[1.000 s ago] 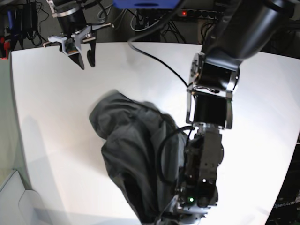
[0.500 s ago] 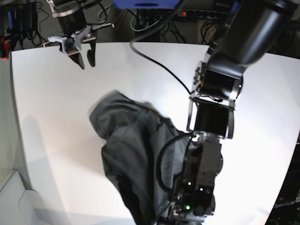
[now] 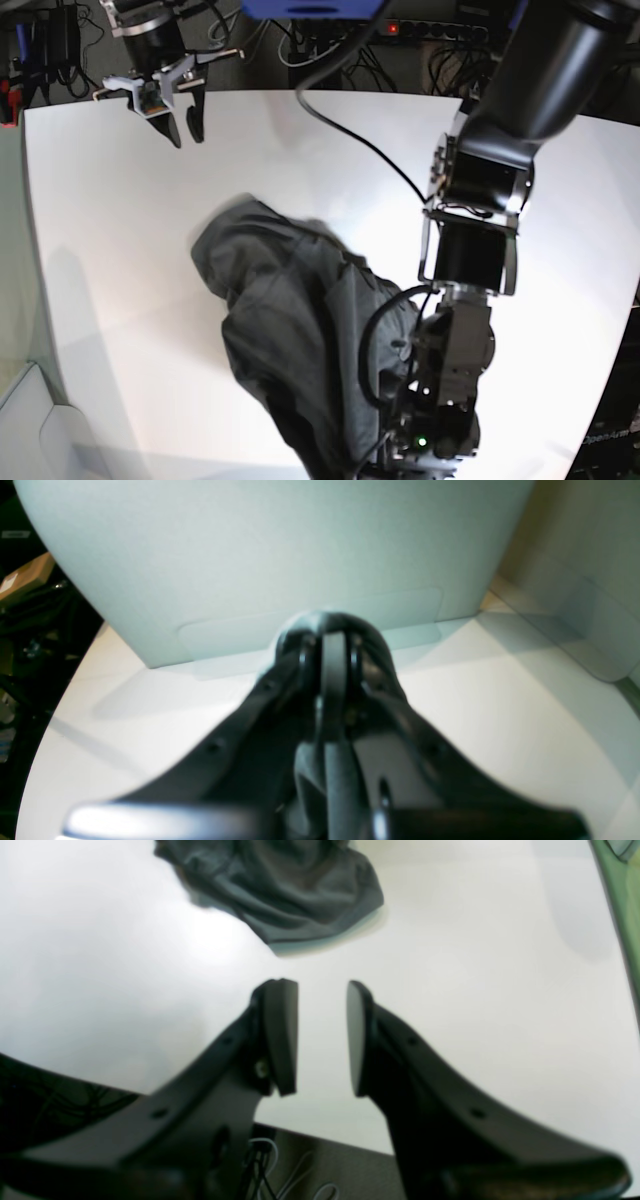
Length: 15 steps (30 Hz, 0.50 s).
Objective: Layout the t-shirt on the table in an organized manner, then fold the t-shirt properly
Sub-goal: 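Grasp the t-shirt fabric with the left gripper and lift it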
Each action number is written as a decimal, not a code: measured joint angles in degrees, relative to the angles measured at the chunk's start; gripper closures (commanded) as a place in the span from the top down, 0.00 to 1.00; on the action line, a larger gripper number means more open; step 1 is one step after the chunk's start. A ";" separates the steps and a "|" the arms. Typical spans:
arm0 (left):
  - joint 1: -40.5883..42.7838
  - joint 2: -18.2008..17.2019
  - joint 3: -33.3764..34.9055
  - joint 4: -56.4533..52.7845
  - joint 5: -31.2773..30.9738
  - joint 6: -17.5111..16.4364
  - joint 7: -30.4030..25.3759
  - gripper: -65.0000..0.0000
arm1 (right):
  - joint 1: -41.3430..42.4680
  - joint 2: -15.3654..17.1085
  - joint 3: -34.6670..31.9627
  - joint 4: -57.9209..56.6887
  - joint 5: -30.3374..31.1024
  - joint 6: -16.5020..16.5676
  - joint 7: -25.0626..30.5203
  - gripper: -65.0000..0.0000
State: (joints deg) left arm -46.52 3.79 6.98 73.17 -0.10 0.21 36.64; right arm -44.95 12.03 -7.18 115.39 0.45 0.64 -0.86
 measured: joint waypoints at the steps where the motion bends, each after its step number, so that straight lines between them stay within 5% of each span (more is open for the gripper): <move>1: 0.00 0.00 0.00 0.00 0.00 0.00 0.00 0.01 | 0.00 0.00 0.00 0.00 0.00 0.02 0.00 0.28; 15: 0.04 0.02 0.09 0.13 0.00 -0.02 0.02 0.01 | 1.16 -0.02 0.00 0.00 0.00 0.00 -0.02 0.28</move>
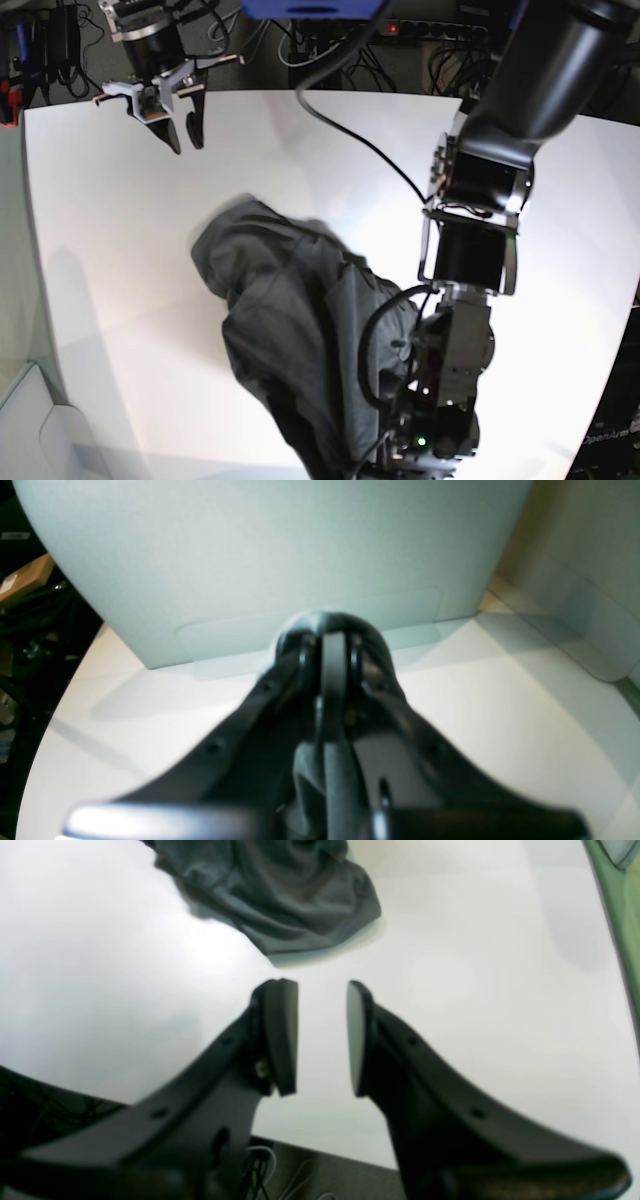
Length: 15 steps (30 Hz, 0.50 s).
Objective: Layout the t-shirt on the table in an organized manner, then fold the t-shirt properly
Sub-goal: 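Grasp the t-shirt fabric with the left gripper and lift it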
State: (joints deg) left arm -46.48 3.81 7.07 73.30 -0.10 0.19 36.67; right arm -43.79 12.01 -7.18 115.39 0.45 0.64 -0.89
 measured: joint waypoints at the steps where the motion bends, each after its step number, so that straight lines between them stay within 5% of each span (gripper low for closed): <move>1: 0.15 -0.02 0.00 0.15 0.00 0.02 0.00 0.01 | 0.00 0.00 0.00 0.00 0.00 0.00 0.02 0.28; 15: 9.62 -0.11 -0.20 20.06 -0.02 -0.15 11.21 0.01 | 0.11 0.33 0.31 0.00 0.00 0.00 0.00 0.28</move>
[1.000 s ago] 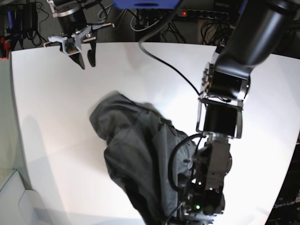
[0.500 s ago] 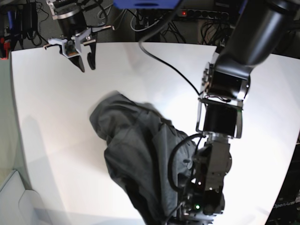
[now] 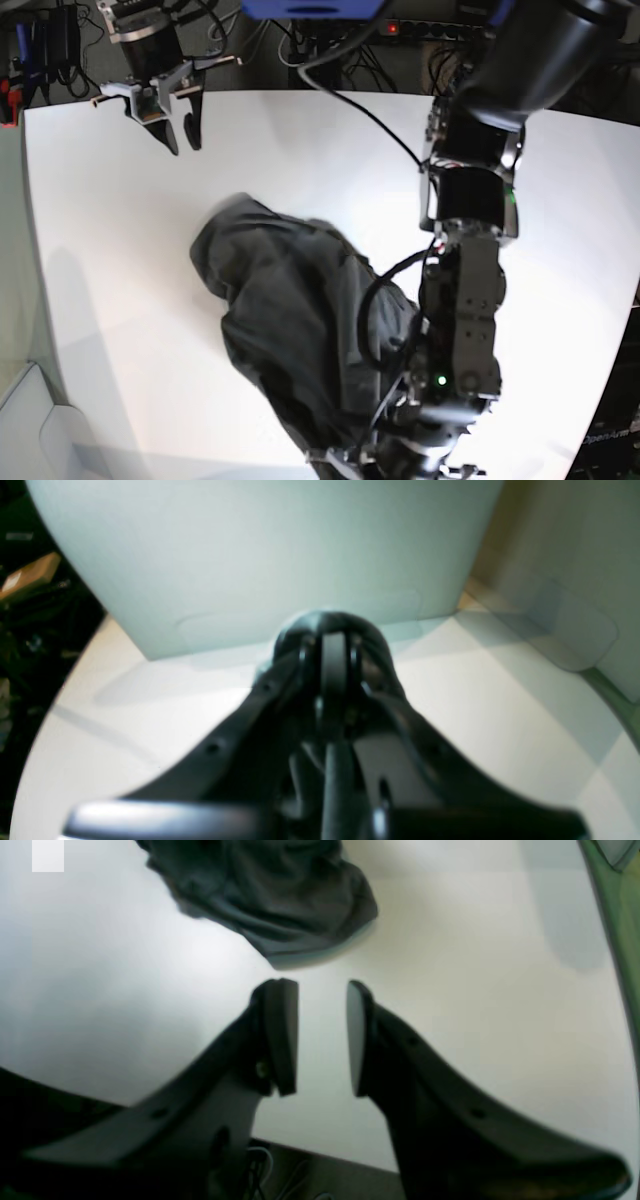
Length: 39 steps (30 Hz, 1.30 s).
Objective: Layout the t-shirt on the table in an organized manner, then fold the t-shirt properly
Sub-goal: 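Grasp the t-shirt fabric with the left gripper and lift it, then drag the held t-shirt away from the right gripper across the table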
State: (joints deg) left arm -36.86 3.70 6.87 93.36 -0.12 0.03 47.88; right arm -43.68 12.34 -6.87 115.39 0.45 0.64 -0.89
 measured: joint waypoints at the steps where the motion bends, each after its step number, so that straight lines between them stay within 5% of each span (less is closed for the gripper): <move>1: 0.98 -0.09 -0.02 1.38 -0.17 0.00 1.05 0.01 | 0.02 0.02 0.00 0.00 0.00 0.00 0.04 0.28; 16: 15.13 -1.95 0.33 18.51 0.00 -0.26 7.76 0.01 | -0.48 0.00 0.00 0.00 0.00 0.00 0.48 0.28; 21: 21.31 -3.45 5.64 21.40 -0.66 -0.44 7.58 0.01 | -1.27 -0.35 2.97 0.02 0.00 0.15 0.50 0.28; 33: 35.82 -12.81 10.82 21.73 -0.17 -0.44 7.30 0.01 | -1.92 -0.46 7.26 0.02 0.00 0.17 0.48 0.28; 39: 39.26 -21.22 9.07 21.77 -0.61 -0.52 7.26 0.01 | -1.90 -0.59 7.21 0.02 0.00 0.20 0.46 0.28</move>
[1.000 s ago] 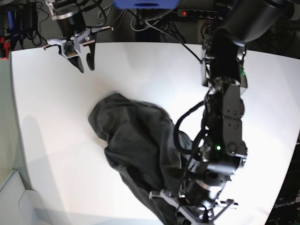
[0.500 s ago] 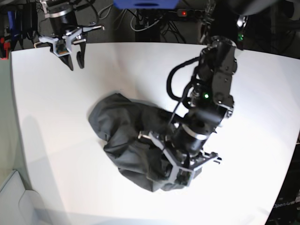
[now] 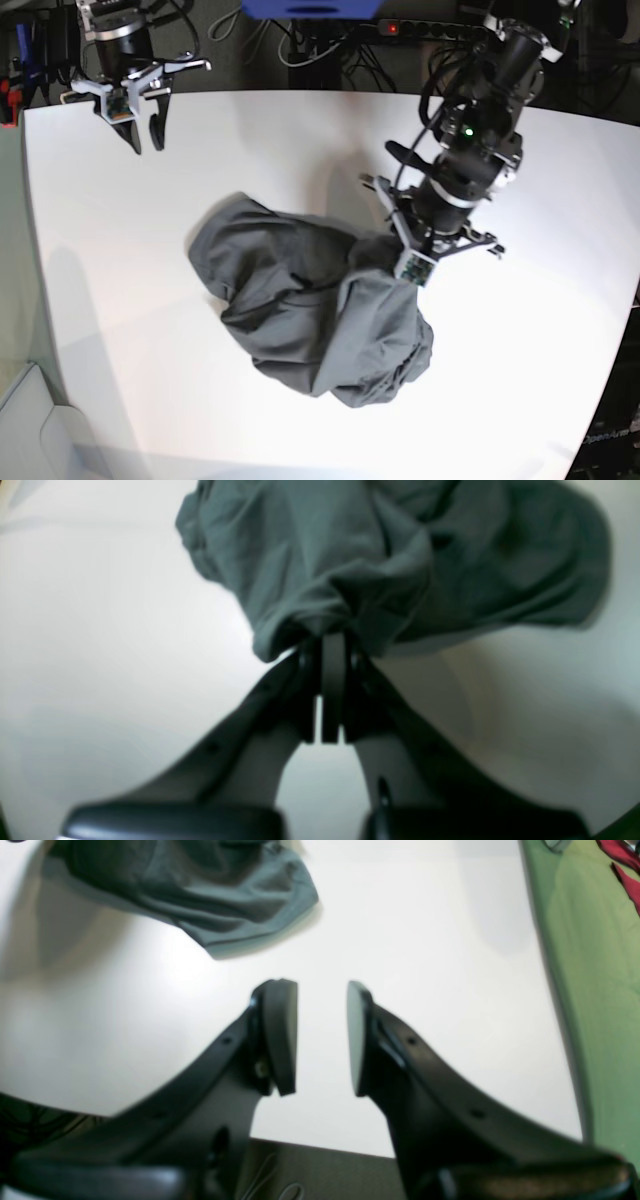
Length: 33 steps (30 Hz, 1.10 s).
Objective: Layout the t-shirt on the table in an organized manner, then fold the t-shirt properly
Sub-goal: 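Drag the held t-shirt away from the right gripper across the table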
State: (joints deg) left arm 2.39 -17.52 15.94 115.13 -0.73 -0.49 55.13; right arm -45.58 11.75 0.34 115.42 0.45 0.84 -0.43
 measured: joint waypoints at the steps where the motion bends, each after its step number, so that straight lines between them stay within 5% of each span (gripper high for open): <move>1: 0.57 -0.96 -1.90 0.00 0.11 0.00 -0.35 0.01 | -0.02 -0.04 0.00 0.00 0.00 -0.02 0.04 0.28; 12: 2.51 -5.57 -20.65 -0.35 0.07 -0.09 -0.28 0.01 | 1.14 -0.02 -0.20 -0.02 0.00 0.00 -0.02 0.28; 28: 5.38 -5.40 -22.27 -2.34 0.22 -0.17 0.87 0.02 | 3.15 -0.02 -0.35 -0.02 0.00 -0.02 0.04 0.28; 33: 5.49 -7.69 -22.60 -2.29 0.26 -0.17 0.17 0.02 | 4.35 0.00 -0.39 -0.02 0.00 -0.02 -0.39 0.28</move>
State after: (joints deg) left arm 7.88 -25.21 -6.66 112.84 -0.47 -0.67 55.31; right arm -41.23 11.75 -0.05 115.39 0.45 0.82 -0.82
